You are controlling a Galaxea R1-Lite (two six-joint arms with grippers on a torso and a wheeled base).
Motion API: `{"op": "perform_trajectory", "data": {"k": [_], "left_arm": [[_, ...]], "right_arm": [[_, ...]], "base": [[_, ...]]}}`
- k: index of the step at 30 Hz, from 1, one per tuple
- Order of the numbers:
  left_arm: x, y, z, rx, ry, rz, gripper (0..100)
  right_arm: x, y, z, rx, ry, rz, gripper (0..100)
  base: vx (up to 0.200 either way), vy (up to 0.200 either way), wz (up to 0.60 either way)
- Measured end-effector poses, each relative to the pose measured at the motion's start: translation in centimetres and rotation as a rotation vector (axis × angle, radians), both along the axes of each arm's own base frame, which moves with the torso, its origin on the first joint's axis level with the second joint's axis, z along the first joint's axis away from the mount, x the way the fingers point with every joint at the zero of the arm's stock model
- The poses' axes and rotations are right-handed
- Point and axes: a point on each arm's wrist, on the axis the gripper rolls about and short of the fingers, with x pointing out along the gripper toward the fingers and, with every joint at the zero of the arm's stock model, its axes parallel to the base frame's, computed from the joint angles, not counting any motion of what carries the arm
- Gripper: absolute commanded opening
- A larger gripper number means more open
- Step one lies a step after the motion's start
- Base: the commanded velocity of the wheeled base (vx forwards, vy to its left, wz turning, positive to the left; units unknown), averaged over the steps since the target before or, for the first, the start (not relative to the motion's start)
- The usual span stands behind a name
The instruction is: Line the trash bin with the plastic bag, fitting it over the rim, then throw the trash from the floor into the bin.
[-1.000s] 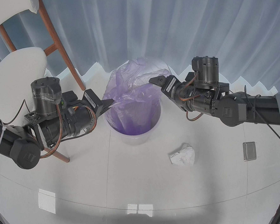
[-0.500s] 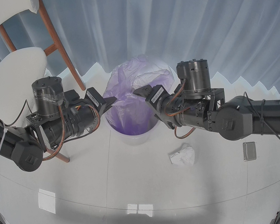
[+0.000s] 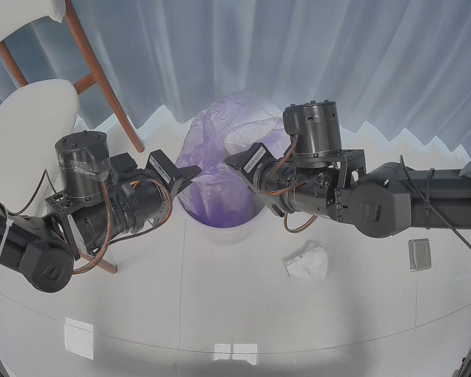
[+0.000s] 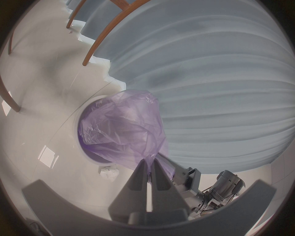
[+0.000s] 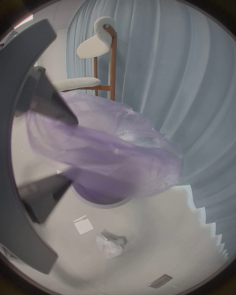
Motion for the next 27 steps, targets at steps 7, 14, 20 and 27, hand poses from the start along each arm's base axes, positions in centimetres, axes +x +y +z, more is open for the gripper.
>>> {"op": "perform_trajectory", "data": {"k": [7, 14, 20, 27], "left_arm": [[-0.1, -0.1, 0.1, -0.006, 0.001, -0.003, 0], [-0.7, 0.2, -0.1, -0.008, 0.005, -0.019, 100], [-0.6, 2.0, 0.6, -0.009, -0.025, -0.007, 100], [1.4, 5.5, 1.8, 0.019, -0.036, -0.037, 100]], "right_arm": [[0.1, 0.1, -0.1, -0.001, 0.0, 0.0, 0], [0.0, 0.1, -0.5, -0.026, -0.003, 0.009, 0], [-0.4, -0.3, -1.2, -0.101, -0.019, 0.038, 0], [-0.9, -0.6, -1.2, -0.131, -0.043, 0.058, 0]], "base": [[0.0, 0.0, 0.0], [0.0, 0.0, 0.0], [0.0, 0.0, 0.0], [0.0, 0.0, 0.0]]}}
